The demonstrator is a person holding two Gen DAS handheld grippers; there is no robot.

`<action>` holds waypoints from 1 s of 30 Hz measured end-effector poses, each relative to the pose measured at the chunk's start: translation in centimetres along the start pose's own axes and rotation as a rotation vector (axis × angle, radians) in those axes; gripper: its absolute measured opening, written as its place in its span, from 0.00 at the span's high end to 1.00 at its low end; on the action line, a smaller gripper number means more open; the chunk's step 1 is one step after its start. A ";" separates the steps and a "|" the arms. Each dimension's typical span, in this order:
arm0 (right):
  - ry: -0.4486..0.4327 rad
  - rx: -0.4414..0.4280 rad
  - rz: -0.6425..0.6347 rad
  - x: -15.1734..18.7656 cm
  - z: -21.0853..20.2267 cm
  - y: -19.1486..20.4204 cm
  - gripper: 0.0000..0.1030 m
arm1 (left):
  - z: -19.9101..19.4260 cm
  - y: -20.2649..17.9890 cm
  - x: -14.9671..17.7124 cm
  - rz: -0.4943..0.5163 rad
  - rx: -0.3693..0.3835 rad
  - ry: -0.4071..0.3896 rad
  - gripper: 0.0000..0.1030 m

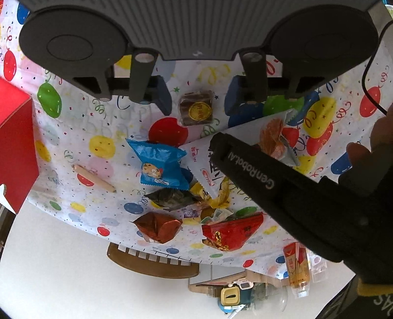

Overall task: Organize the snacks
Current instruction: 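Grasp the white pastry packet with the left tool while the right tool grasps the small brown cake packet, then carry both held packets over into the red cardboard box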

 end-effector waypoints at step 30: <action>0.004 -0.010 0.042 0.8 -4.8 -3.1 0.73 | -2.6 -0.7 1.0 -0.043 0.013 0.004 0.89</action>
Point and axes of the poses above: each gripper's, at about its wrist camera, not at the fingertips, and z roughly the way its jaws point, y to its left, x to its underside, the point moved 4 cm from there along z, roughly the way its jaws point, and after that the axes turned 14 degrees about x, right-handed, at the moved point
